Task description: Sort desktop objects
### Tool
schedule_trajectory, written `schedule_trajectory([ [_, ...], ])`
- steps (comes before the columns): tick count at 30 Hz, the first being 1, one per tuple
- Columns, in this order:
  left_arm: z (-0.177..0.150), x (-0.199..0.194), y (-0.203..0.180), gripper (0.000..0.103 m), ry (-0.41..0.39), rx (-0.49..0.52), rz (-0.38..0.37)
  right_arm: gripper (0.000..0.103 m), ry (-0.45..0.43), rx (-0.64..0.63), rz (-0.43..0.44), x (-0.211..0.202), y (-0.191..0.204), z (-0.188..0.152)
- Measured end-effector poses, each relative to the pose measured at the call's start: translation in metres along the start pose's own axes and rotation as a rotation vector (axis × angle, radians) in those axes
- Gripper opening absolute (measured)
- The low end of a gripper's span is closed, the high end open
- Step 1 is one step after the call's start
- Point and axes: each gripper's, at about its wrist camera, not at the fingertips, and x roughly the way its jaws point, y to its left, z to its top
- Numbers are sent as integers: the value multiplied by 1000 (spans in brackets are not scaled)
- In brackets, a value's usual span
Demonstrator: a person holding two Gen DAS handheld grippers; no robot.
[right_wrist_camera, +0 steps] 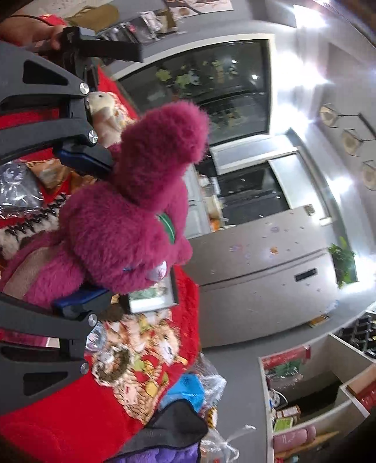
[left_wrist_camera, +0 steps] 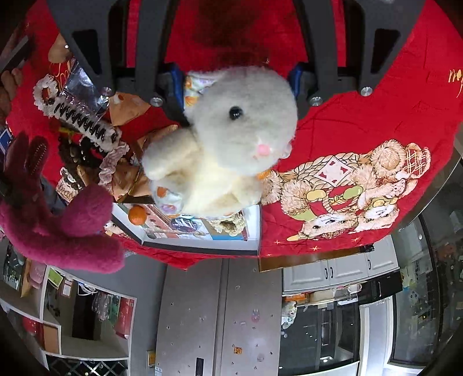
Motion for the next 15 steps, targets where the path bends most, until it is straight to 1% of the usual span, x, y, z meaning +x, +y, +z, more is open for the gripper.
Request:
schedule_trajectory([
  [3, 0, 2, 0, 54, 10, -7, 5, 67, -25, 15, -27, -3, -6, 3],
  [6, -2, 4, -1, 54, 17, -4, 15, 67, -4, 31, -60, 1, -13, 2],
  [9, -3, 2, -2, 54, 10, 3, 20, 67, 8, 40, -65, 3, -14, 2],
  [15, 0, -9, -3, 54, -24, 6, 23, 67, 3, 36, -62, 5, -14, 1],
])
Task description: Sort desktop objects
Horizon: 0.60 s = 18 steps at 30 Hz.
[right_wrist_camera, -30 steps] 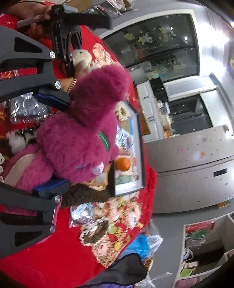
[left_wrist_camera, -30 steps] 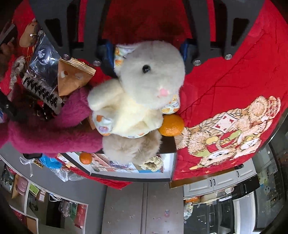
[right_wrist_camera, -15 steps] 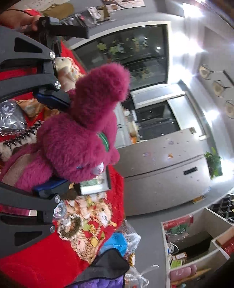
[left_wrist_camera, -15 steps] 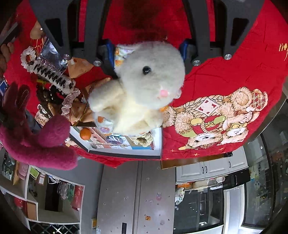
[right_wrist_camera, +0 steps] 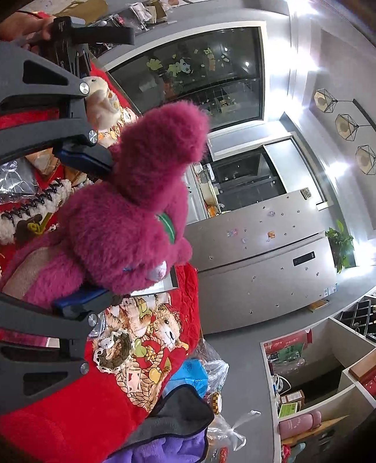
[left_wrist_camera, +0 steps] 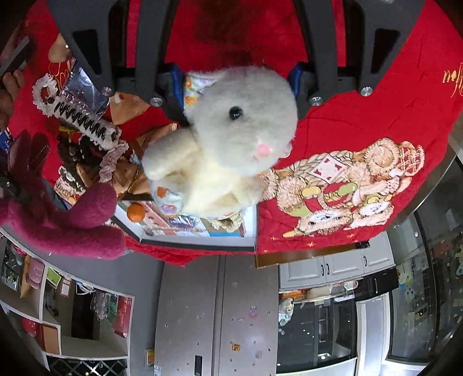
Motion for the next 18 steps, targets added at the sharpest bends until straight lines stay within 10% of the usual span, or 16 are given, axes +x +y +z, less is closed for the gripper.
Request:
schedule_trajectory([
  [18, 30, -25, -20, 54, -25, 1, -52, 67, 29, 72, 7, -17, 16, 24],
])
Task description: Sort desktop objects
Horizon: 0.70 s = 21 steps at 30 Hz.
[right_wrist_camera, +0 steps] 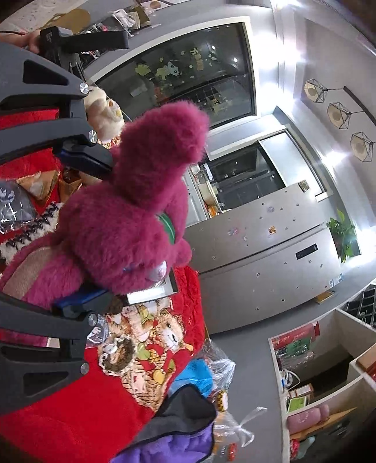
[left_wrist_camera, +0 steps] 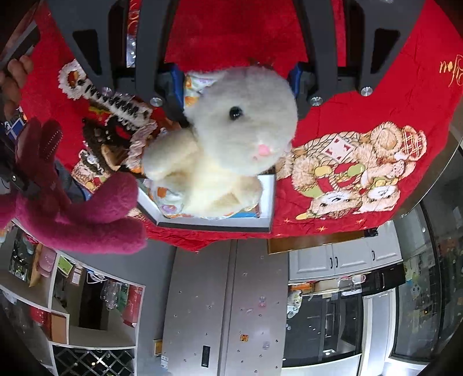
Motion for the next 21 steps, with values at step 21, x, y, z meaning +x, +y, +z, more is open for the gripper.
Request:
schedule_trajectory([
  [21, 28, -4, -16, 55, 2, 33, 7, 67, 47, -10, 15, 17, 27, 30],
])
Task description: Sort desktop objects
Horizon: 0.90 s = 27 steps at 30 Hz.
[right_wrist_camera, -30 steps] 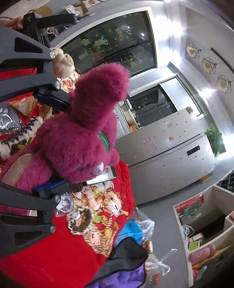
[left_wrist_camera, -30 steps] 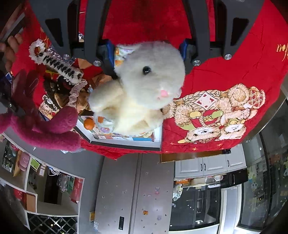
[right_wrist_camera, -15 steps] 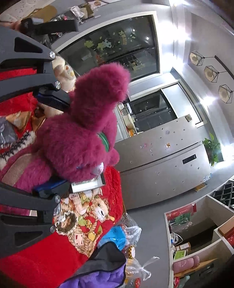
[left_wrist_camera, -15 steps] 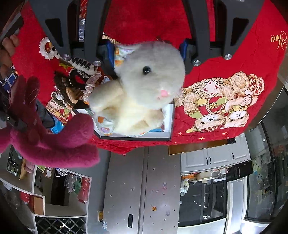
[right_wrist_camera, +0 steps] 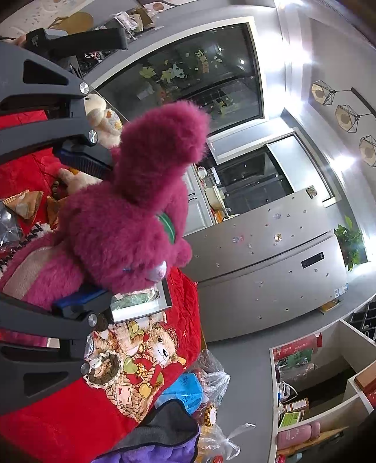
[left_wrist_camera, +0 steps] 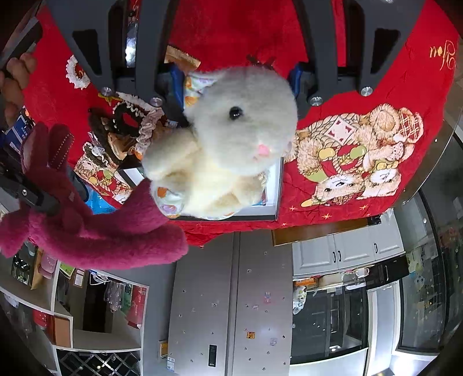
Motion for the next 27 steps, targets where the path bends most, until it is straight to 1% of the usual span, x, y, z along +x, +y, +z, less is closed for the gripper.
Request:
schedule_trajectory([
  [4, 12, 12, -3, 54, -9, 31, 39, 67, 5, 12, -17, 11, 0, 7],
  [11, 41, 49, 3, 54, 15, 16, 39, 67, 37, 47, -30, 42, -11, 26],
  [13, 55, 64, 5, 54, 16, 9, 33, 67, 48, 75, -26, 54, -16, 35],
  [16, 73, 88, 7, 54, 24, 10, 43, 67, 61, 99, -31, 76, -23, 48],
  [19, 92, 118, 10, 54, 53, -2, 40, 67, 74, 108, -45, 99, -28, 60],
  [22, 105, 145, 14, 54, 73, -27, 26, 67, 88, 93, -68, 124, -32, 68],
  [27, 112, 179, 18, 54, 103, -16, 25, 67, 127, 27, -127, 160, -37, 75],
])
